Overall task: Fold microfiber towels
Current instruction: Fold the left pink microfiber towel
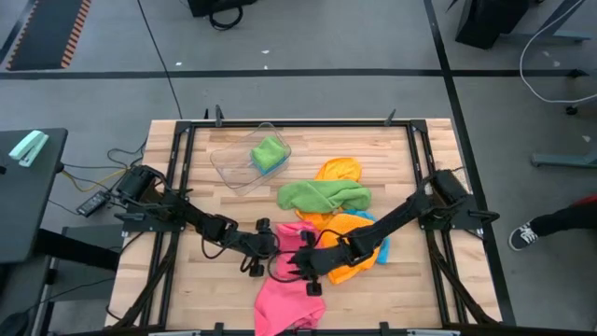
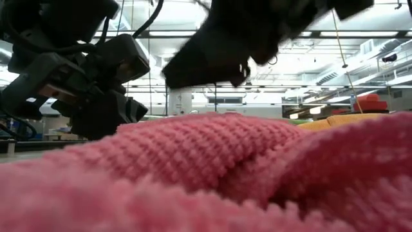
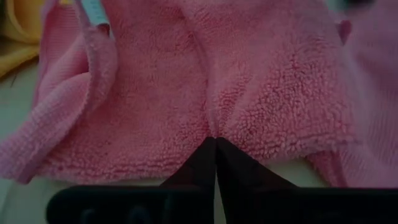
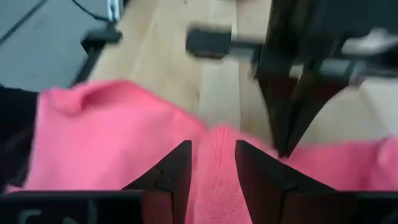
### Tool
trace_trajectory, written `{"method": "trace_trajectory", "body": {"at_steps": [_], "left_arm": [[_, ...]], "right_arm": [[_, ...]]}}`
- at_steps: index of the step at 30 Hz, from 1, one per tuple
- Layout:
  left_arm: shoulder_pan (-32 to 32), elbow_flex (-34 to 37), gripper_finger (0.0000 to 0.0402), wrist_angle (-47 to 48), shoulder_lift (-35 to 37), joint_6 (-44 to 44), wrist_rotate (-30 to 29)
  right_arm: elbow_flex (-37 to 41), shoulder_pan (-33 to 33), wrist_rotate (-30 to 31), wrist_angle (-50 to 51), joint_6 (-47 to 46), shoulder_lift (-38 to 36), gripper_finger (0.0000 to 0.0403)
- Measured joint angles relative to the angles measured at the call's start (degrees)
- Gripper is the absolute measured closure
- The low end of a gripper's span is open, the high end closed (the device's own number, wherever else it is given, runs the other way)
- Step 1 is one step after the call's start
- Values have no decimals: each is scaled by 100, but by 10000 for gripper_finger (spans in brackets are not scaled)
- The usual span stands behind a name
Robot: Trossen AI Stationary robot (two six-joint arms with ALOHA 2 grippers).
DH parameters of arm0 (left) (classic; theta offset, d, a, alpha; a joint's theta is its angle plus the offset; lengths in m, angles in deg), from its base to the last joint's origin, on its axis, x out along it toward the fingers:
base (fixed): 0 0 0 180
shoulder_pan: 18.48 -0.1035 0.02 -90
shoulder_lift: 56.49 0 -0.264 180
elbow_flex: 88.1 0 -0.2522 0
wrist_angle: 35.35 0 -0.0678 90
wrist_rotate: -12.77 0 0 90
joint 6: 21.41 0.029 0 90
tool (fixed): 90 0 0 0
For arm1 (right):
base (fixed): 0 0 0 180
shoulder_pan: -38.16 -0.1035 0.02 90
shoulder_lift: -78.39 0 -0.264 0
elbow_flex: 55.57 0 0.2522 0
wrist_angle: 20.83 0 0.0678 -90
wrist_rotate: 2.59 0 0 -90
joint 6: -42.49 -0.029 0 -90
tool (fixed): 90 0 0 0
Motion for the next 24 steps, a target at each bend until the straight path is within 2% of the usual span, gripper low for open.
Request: {"method": "trace_trajectory", "body": {"at_steps": [5,13,16,24], "left_arm": [[0,-2,377,16,2,0,-3],[0,-4,392,105,2,10,3],[1,-1,370,140,61,145,32],[6,0,308,191,877,459,121]], "right_arm": [[-18,-16,-22,-25,-346,449,270],[-11,-33,-45,597,-1060,577,270],[-9,-33,-45,634,-1114,575,270],[0,-33,-45,602,-1151,584,270]]}}
